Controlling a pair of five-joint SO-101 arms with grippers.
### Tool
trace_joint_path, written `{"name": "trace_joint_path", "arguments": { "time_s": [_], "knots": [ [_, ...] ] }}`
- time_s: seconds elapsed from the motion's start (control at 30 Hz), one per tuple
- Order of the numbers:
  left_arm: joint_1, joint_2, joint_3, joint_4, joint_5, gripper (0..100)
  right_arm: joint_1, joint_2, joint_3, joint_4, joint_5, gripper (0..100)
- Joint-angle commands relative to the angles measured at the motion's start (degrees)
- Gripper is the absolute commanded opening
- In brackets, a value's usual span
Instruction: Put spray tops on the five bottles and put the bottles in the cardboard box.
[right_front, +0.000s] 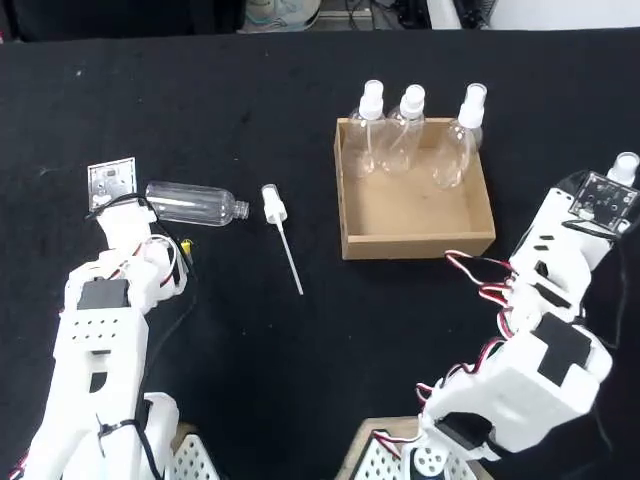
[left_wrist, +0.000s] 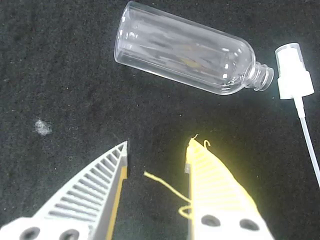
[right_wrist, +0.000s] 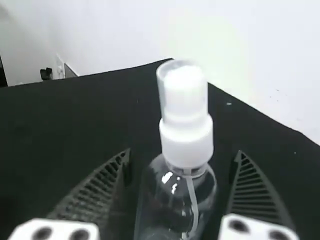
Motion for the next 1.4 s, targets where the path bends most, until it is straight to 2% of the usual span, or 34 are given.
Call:
{"name": "trace_joint_path", "arguments": {
  "time_s": [0.0, 0.07, 0.27, 0.6, 0.8, 0.93, 1.07, 1.2, 1.37],
  "knots": [
    [0.22, -1.05, -0.22, -0.53, 0.62, 19, 1.05, -3.21, -2.86, 0.26, 0.35, 20.0],
    [0.22, -1.05, -0.22, -0.53, 0.62, 19, 1.14, -1.8, -3.56, 0.18, 0.44, 15.2],
    [0.13, -1.05, -0.22, -0.44, 0.62, 19, 1.76, 5.76, -8.4, 0.26, 0.44, 23.0],
    [0.13, -1.05, -0.22, -0.44, 0.62, 19, 2.64, 7.08, -9.27, 0.18, 0.44, 22.1],
    [0.13, -1.05, -0.22, -0.53, 0.62, 19, 2.81, 5.85, -9.27, -0.18, 0.0, 1.1],
    [0.13, -1.05, -0.22, -0.53, 0.62, 19, 3.69, 2.51, -8.48, 0.35, 0.0, 0.9],
    [0.22, -1.05, -0.22, -0.53, 0.62, 19, 4.31, -7.34, -2.24, 1.23, 0.0, 1.1],
    [0.22, -1.05, -0.22, -0.53, 0.62, 19, 3.16, -23.6, 3.3, 14.95, 0.0, 1.1],
    [0.22, -1.05, -0.22, -0.53, 0.62, 19, -1.32, -43.82, 1.27, 44.22, 0.0, 1.1]
  ]
}}
